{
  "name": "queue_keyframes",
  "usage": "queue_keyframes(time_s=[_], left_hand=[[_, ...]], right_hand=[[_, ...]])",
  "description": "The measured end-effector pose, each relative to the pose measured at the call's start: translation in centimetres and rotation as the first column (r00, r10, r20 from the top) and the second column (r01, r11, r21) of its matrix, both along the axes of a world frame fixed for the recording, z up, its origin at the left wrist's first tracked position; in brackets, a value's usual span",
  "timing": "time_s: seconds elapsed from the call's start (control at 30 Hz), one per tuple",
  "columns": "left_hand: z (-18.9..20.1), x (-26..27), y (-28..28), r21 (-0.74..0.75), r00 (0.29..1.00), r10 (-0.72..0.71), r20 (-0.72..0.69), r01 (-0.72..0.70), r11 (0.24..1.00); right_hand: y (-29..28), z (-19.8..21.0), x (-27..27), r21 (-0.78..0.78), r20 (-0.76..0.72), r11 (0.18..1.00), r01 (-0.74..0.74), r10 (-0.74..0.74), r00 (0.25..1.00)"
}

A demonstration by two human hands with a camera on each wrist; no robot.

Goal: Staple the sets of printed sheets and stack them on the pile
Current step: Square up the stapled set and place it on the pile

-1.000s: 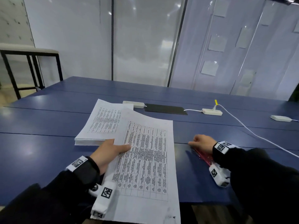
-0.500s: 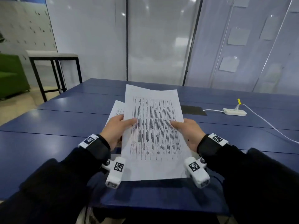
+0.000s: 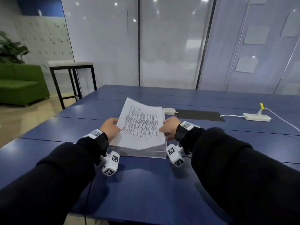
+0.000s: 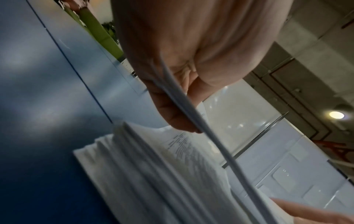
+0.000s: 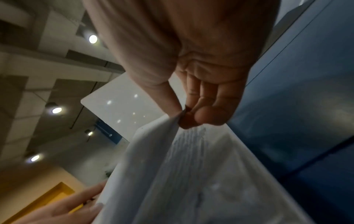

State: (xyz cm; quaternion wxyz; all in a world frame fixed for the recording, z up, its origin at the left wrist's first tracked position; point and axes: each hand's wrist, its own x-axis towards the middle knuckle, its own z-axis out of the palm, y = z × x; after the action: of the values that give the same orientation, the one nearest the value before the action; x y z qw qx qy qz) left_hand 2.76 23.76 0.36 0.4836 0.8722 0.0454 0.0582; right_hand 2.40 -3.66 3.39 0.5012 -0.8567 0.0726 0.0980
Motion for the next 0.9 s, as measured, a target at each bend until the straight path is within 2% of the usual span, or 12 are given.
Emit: queue_keyframes(time_s=[0.1,0.2,0.5,0.63,0.73,0.9], left_hand=[[-0.7,0.9,-0.3,0.147,0.998,-0.053,-0.043,0.058,0.987],[-1.5,1.6,-0.1,0.205,0.996,-0.039,-0.085,0.055,0.977],[-2.7,2.9,0.0,0.332,0.993,-0.019,-0.115,0.056,0.942],[-3.3,3.3,0.4,0.209,0.996,-0.037,-0.087,0.054,0.976],[-4.0,3.6,0.3,0.074,0.989,-0.067,-0.129,0.077,0.994],[-5.0,4.1,0.4,-0.005,0.985,-0.129,-0.117,0.129,0.992]], right_hand=[[-0.3,-1.3,0.6,-0.129,0.021,0.992,-0.011,0.014,1.000],[-0.6,-2.2,0.5,-0.186,0.053,0.982,0.014,-0.004,0.999],[-1.5,-5.3,0.4,-0.091,0.078,0.995,0.046,-0.039,0.996],[-1.0,-6.6,0.5,-0.033,0.118,0.998,0.045,-0.040,0.992],[-0.3,-7.0,0.0,-0.037,0.117,0.999,0.005,0.000,0.993],[-0.1,-8.2,0.5,-0.026,0.132,1.000,-0.011,0.014,0.991]])
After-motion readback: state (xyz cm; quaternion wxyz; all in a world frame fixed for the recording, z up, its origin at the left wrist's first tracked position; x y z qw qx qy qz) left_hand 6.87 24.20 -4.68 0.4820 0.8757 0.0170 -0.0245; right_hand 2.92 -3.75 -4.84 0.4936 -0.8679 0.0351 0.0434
